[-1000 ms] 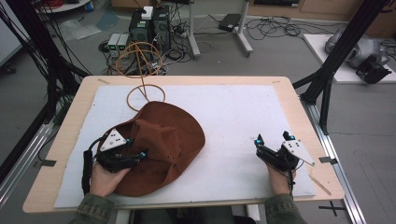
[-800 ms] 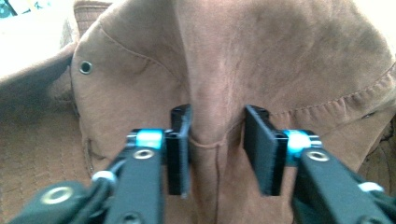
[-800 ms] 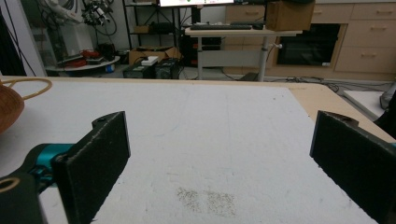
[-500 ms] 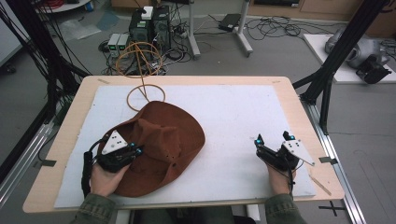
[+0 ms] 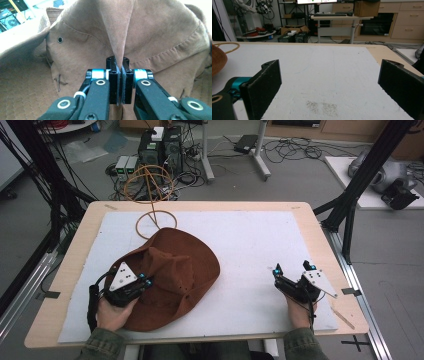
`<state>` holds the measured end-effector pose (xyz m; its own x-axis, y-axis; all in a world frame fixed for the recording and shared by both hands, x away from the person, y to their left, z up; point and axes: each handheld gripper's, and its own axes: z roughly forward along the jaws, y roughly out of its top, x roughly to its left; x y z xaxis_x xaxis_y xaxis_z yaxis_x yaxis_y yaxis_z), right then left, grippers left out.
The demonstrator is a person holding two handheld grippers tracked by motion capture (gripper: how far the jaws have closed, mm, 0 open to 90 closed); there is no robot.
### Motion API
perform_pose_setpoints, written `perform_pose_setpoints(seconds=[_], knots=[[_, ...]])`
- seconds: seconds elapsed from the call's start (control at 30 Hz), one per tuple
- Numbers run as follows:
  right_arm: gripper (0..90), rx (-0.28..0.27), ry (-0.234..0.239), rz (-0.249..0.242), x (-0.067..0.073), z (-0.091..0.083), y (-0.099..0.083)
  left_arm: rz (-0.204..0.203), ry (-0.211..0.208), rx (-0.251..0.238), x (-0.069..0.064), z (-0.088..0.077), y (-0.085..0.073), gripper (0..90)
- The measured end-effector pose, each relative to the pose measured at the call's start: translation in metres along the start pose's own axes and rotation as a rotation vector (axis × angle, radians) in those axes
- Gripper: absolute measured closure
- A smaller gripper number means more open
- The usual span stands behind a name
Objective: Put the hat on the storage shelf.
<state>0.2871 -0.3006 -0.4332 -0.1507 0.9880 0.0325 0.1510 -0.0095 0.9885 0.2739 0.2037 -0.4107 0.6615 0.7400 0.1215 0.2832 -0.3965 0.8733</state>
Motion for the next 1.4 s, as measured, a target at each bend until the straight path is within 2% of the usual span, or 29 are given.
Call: perform_pose_setpoints(seconds=[0.1,0.37,0.4,0.43,0.47,0.5,0.6,0.77,0.93,1.03,1.13,1.27,1.4], knots=[[4.0,0.000,0.000,0.000,0.000,0.000,0.000,-0.017,-0.008,-0.027,0.001,-0.002,0.001,87.7],[4.1,-0.003,-0.001,-0.004,0.000,0.000,0.000,-0.009,-0.002,-0.088,-0.002,-0.011,0.006,87.6],[4.1,-0.004,-0.001,-0.004,0.000,0.000,0.000,-0.009,-0.006,-0.121,-0.002,-0.015,0.007,87.6],[4.1,-0.004,-0.001,-0.004,0.000,0.000,0.000,-0.009,-0.006,-0.121,-0.002,-0.015,0.007,87.6],[4.1,-0.002,0.001,-0.002,0.000,0.000,0.000,-0.010,-0.003,-0.159,-0.002,-0.020,0.008,87.6],[4.1,-0.002,0.001,-0.002,0.000,0.000,0.000,-0.010,-0.003,-0.159,-0.002,-0.020,0.008,87.6],[4.2,-0.004,0.001,-0.005,0.000,0.000,0.000,-0.020,0.009,-0.234,-0.002,-0.027,0.008,87.6],[4.2,0.000,0.002,-0.002,0.000,0.000,0.000,-0.010,0.055,-0.320,-0.003,-0.038,0.008,87.6],[4.2,0.000,0.001,-0.003,0.000,0.000,0.000,-0.028,0.058,-0.402,0.000,-0.047,0.009,87.6],[4.2,0.000,0.002,-0.006,0.000,0.000,0.000,-0.027,0.071,-0.440,0.000,-0.052,0.011,87.6],[4.2,0.000,0.001,-0.009,0.000,0.000,0.000,-0.011,0.117,-0.480,0.000,-0.059,0.012,87.5],[4.2,0.000,0.000,-0.011,0.000,0.000,0.000,0.010,0.149,-0.508,-0.002,-0.064,0.013,87.5],[4.2,-0.001,-0.001,-0.006,0.001,0.001,0.000,-0.003,0.152,-0.531,-0.001,-0.068,0.015,87.5]])
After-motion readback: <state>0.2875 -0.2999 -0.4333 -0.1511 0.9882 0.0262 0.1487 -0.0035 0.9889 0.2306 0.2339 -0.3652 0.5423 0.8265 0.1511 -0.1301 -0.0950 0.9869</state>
